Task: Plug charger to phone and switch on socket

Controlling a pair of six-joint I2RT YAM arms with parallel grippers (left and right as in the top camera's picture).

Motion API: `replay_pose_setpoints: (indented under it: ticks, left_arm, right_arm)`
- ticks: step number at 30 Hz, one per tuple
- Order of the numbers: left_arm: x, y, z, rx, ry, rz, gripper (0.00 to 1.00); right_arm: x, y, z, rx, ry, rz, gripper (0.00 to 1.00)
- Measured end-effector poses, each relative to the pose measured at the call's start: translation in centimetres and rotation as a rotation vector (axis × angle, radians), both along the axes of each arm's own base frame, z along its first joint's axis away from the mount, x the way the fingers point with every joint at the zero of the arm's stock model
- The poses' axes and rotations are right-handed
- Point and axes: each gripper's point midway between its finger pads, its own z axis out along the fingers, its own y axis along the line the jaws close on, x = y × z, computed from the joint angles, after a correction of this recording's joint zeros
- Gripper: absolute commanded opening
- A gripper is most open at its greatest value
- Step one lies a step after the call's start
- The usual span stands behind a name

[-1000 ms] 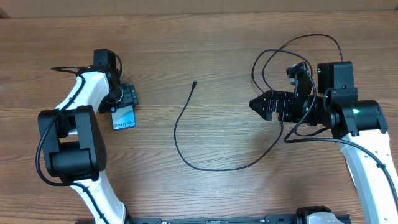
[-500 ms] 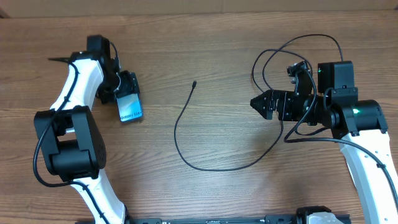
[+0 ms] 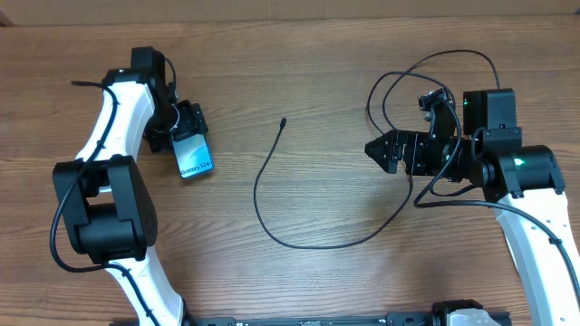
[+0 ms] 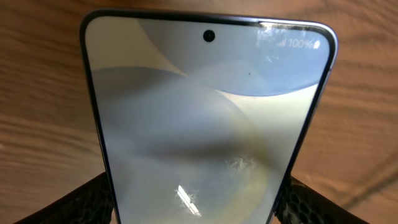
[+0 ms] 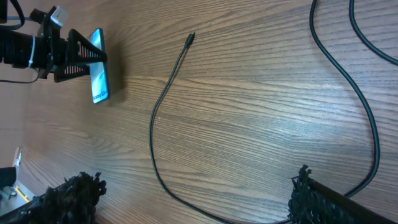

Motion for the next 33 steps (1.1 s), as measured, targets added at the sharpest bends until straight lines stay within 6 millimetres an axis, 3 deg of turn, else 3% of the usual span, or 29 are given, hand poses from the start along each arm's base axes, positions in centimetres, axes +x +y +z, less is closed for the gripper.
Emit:
replay_pose_setpoints:
  ticks: [8, 17, 30, 33]
  left_arm:
    - [-2.3, 1.6, -4.9, 0.100, 0.036, 0.054, 0.81]
    - [-2.2, 1.7, -5.0, 0.132, -0.012, 0.069, 0.96]
    - [-2.0, 2.2, -5.1, 0.156, -0.028, 0.104, 0.96]
    - [-2.0, 2.4, -5.1, 0.165, -0.027, 0.119, 0.91]
  right_arm:
    - [0.1, 0.0, -0.4, -0.001, 0.015, 0.000, 1.00]
    - [0.1, 0.0, -0.6, -0.002, 0.020, 0.000, 1.00]
    - [-0.1, 0.0, -0.7, -0.003, 0.030, 0.000, 1.00]
    - [-0.2, 0.0, -0.7, -0.003, 0.034, 0.000, 1.00]
